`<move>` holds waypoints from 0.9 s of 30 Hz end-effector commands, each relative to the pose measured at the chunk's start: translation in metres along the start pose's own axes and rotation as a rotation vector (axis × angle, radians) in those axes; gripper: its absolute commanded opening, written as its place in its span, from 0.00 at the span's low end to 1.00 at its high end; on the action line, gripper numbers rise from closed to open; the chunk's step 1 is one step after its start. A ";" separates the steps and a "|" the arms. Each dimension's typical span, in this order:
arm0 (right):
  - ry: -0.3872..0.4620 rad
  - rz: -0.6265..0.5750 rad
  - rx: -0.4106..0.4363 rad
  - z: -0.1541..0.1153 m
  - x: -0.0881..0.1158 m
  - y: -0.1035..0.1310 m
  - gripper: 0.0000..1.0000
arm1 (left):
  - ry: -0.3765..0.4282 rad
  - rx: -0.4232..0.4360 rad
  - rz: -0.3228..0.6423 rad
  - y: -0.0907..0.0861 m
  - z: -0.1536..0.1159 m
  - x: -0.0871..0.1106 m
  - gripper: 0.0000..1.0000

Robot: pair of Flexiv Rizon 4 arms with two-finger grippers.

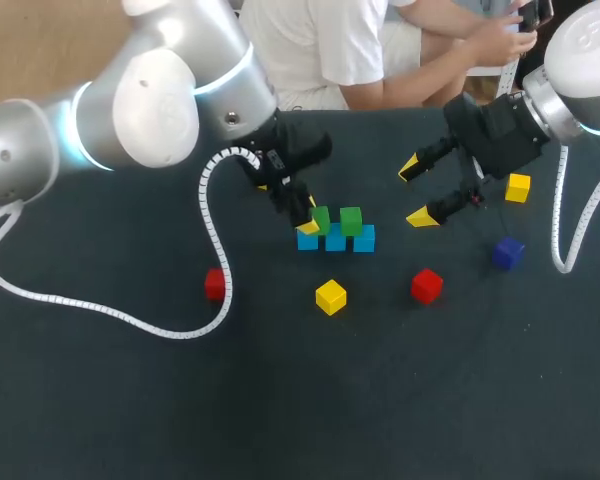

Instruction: Place the blue cubes, place green cubes on the blue cubes, place the yellow cubes on the green cubes, then place the red cubes on the yellow cubes, and place purple cube on the red cubes.

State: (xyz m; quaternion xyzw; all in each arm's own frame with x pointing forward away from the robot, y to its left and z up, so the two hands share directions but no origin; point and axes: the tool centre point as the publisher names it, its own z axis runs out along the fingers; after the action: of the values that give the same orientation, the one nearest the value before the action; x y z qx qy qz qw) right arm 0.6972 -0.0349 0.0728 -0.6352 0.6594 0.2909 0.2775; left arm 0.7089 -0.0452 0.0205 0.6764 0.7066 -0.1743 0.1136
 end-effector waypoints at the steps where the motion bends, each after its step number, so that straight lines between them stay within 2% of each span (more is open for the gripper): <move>1: -0.002 -0.001 0.000 0.000 0.000 0.000 1.00 | 0.012 0.010 0.006 0.004 0.000 -0.001 0.00; 6: -0.002 -0.001 0.000 0.000 0.000 0.000 1.00 | 0.018 0.010 0.008 0.005 0.000 -0.002 0.02; 7: -0.002 -0.001 0.000 0.000 0.000 0.000 1.00 | 0.018 0.010 0.009 0.005 0.000 -0.002 0.09; 9: -0.002 -0.001 0.000 0.000 0.000 0.000 1.00 | 0.018 0.011 0.011 0.006 0.001 -0.002 0.31; 14: -0.002 -0.001 0.000 0.000 0.000 0.000 1.00 | 0.018 0.015 0.016 0.006 0.002 -0.004 0.37; 15: -0.002 -0.001 0.000 0.000 0.000 0.000 1.00 | 0.019 0.016 0.016 0.006 0.002 -0.004 0.42; 16: -0.002 -0.001 0.000 0.000 0.000 0.000 1.00 | 0.017 0.017 0.015 0.006 0.002 -0.004 0.64; 17: -0.002 -0.001 0.000 0.000 0.000 0.000 1.00 | 0.019 0.019 0.014 0.006 0.002 -0.004 0.80; 19: -0.002 -0.001 0.000 0.000 0.000 0.000 1.00 | 0.018 0.019 0.012 0.005 0.002 -0.003 0.86; 21: -0.002 -0.001 0.000 0.000 0.000 0.000 1.00 | 0.020 0.018 0.007 0.005 0.001 -0.002 1.00; 27: -0.002 -0.001 0.000 0.000 0.000 0.000 1.00 | 0.007 0.010 0.005 0.005 -0.002 -0.001 1.00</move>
State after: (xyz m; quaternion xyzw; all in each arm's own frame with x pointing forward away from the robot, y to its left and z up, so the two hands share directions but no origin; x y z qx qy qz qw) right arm 0.6973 -0.0349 0.0728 -0.6352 0.6594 0.2909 0.2775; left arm 0.7130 -0.0467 0.0210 0.6787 0.7056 -0.1735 0.1067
